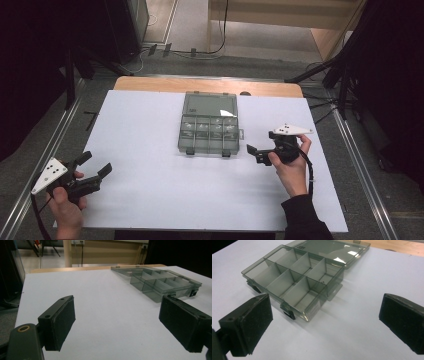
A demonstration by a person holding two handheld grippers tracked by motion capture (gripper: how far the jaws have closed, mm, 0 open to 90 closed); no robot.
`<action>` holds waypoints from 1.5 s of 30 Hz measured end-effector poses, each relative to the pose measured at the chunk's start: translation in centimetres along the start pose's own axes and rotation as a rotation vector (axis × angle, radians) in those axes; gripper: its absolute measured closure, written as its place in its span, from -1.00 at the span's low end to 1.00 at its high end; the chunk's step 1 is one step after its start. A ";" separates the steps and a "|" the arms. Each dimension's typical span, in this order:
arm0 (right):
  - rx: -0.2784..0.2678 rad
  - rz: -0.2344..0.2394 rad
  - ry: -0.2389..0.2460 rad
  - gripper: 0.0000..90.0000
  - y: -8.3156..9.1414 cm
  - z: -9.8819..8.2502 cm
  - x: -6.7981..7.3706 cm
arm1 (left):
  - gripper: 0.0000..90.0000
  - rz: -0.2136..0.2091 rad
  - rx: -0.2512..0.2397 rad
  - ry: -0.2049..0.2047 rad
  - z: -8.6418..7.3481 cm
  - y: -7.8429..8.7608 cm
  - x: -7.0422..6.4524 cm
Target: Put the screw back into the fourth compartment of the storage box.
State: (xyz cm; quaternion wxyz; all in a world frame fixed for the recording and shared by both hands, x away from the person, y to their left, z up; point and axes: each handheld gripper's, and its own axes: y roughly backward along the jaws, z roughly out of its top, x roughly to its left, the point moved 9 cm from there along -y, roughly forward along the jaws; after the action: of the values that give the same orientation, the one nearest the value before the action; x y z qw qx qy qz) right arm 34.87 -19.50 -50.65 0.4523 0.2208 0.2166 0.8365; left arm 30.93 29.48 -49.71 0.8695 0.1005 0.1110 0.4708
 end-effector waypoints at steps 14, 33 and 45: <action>-0.062 -0.043 -0.021 -1.00 3.1 -3.1 -1.7 | -0.69 0.001 0.007 -0.009 -0.1 0.0 -0.1; -0.174 -0.054 -0.040 -1.00 6.9 -5.8 -2.3 | -0.69 0.002 0.006 -0.009 0.0 0.0 0.0; -0.198 -0.043 -0.059 -1.00 7.9 -6.9 -2.6 | -0.69 0.003 0.005 -0.009 0.0 0.0 0.0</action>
State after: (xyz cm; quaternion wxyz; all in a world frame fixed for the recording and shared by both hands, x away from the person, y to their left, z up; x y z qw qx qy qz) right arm 27.04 -26.72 -52.27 0.4958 0.1950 0.1243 0.8371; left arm 30.89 29.46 -49.71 0.8691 0.1051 0.1081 0.4712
